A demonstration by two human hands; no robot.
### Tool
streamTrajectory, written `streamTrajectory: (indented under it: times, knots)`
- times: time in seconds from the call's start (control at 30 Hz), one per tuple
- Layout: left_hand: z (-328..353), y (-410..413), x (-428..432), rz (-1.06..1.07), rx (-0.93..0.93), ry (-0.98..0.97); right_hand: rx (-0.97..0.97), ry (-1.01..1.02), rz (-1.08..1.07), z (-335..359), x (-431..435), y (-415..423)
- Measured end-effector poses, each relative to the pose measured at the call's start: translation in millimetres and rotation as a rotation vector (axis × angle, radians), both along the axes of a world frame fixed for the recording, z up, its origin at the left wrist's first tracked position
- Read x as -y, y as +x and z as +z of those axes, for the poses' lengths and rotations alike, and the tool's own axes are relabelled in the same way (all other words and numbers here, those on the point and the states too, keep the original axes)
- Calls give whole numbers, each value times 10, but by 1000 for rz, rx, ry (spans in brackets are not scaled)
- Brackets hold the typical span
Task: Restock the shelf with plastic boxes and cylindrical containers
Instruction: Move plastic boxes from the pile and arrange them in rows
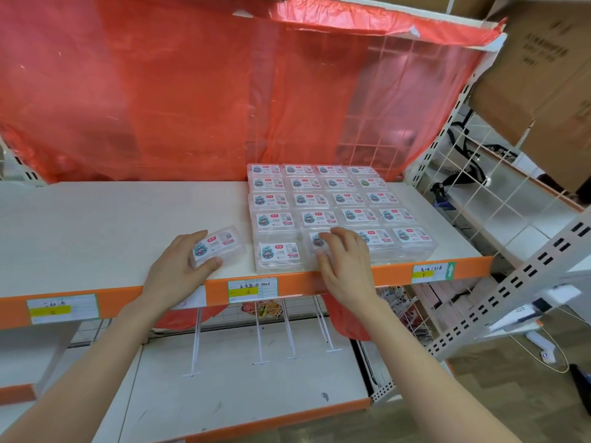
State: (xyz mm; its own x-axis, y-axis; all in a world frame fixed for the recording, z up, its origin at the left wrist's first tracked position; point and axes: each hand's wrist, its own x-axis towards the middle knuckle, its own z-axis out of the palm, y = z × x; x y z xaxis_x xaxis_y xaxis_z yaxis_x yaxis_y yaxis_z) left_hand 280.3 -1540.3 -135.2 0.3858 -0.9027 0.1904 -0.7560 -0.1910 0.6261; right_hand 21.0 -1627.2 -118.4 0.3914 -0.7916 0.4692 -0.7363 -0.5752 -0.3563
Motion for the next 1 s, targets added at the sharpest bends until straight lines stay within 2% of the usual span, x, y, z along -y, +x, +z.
streamTrajectory:
  times: [0.07, 0.17, 0.37, 0.63, 0.87, 1.0]
  knots:
    - [37, -41, 7, 14, -76, -54, 5, 14, -51, 66, 120, -13]
    - [89, -168, 11, -54, -92, -84, -64, 71, -120, 141, 340, -44]
    - [93, -468, 50, -188, -11, -110, -165, 170, -185, 61, 494, -57]
    - [2, -696, 214, -250, 65, -113, -199, 96, -229, -33, 470, -48]
    - [-72, -786, 344, -221, 35, -159, -209, 74, -256, -59, 483, -33]
    - [-108, -799, 281, -207, 118, -182, -208, 70, -256, -60, 479, -31]
